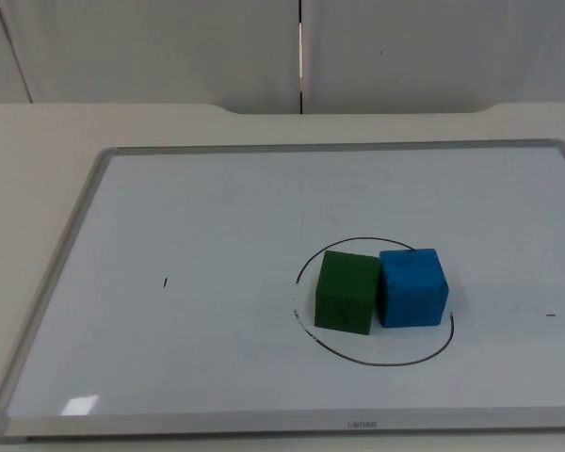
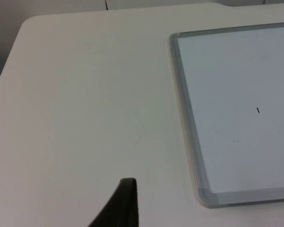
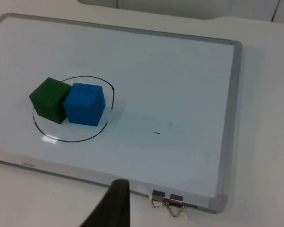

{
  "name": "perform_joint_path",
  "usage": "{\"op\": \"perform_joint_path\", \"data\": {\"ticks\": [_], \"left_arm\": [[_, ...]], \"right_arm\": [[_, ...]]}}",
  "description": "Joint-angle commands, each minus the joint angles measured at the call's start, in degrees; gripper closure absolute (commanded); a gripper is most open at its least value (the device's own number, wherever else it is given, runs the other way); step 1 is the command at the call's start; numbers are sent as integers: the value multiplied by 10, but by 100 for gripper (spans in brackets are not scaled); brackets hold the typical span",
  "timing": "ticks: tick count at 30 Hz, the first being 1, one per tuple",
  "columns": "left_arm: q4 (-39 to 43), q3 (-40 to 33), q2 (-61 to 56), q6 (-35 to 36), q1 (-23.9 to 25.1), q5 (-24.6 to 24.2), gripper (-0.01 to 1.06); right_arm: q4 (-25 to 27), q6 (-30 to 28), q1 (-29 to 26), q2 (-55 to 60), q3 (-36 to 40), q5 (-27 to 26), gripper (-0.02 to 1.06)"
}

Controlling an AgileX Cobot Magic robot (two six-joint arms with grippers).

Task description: Push the two cubes into the marked area.

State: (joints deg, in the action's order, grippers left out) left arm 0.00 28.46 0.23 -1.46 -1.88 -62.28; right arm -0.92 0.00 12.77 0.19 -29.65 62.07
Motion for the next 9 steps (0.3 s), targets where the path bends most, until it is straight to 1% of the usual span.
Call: {"op": "perform_joint_path", "data": {"ticks": [1, 4, 5, 9], "left_arm": [[6, -2, -2, 4, 2, 7, 0], [6, -2, -2, 4, 2, 7, 0], [6, -2, -2, 4, 2, 7, 0], [8, -2, -2, 4, 6, 7, 0]], "right_arm": [[-1, 3, -15, -2, 1, -3, -1], [-1, 3, -53, -2, 1, -3, -1], [-1, 3, -53, -2, 1, -3, -1], [-1, 3, -90, -2, 1, -3, -1]]}}
